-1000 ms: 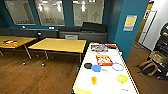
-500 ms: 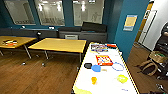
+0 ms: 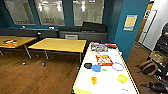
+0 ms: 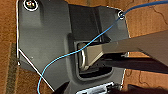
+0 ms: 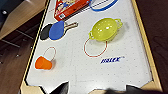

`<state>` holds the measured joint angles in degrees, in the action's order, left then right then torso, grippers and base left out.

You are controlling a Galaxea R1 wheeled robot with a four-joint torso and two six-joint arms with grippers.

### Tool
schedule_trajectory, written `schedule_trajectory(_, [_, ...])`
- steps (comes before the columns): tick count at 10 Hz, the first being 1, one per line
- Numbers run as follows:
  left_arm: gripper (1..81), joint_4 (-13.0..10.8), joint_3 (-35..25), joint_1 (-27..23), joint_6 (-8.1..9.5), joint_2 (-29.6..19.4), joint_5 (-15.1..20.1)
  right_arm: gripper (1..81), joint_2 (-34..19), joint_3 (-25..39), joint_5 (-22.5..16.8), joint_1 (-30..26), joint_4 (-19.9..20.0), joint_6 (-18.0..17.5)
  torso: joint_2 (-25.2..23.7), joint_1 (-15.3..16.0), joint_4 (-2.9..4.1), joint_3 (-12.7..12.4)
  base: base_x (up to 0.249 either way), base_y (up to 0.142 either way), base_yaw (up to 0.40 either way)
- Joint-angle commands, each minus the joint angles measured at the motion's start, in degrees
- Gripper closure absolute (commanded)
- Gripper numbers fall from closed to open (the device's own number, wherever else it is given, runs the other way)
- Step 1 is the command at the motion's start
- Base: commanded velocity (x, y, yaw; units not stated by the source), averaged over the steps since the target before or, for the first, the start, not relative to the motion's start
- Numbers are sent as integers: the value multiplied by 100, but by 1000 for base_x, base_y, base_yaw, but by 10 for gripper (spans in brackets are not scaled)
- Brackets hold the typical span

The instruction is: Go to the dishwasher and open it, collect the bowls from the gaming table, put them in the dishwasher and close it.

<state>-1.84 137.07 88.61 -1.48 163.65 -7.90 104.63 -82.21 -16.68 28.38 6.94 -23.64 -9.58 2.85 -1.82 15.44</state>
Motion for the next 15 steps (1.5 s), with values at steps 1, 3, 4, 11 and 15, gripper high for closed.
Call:
schedule_trajectory(1, [10,70,-49,-146,-2,-42,324,10,200,-812,-380,-706,115,-1,0,0,0,192,0,0,0])
schedule_trajectory(3, [10,70,-49,-146,-2,-25,324,10,263,-839,-380,-741,106,-1,0,0,0,390,0,0,0])
schedule_trajectory(4, [10,70,-49,-138,-2,-25,324,10,263,-796,-371,-776,106,-1,2,0,0,431,0,0,0])
schedule_trajectory(11, [10,61,-49,-182,-11,2,315,10,692,-742,-346,-1189,141,-9,9,7,0,382,0,0,0])
schedule_trajectory(15, [10,69,-22,-199,-2,2,324,10,1475,-1655,-248,-969,150,-9,9,7,0,384,0,0,0])
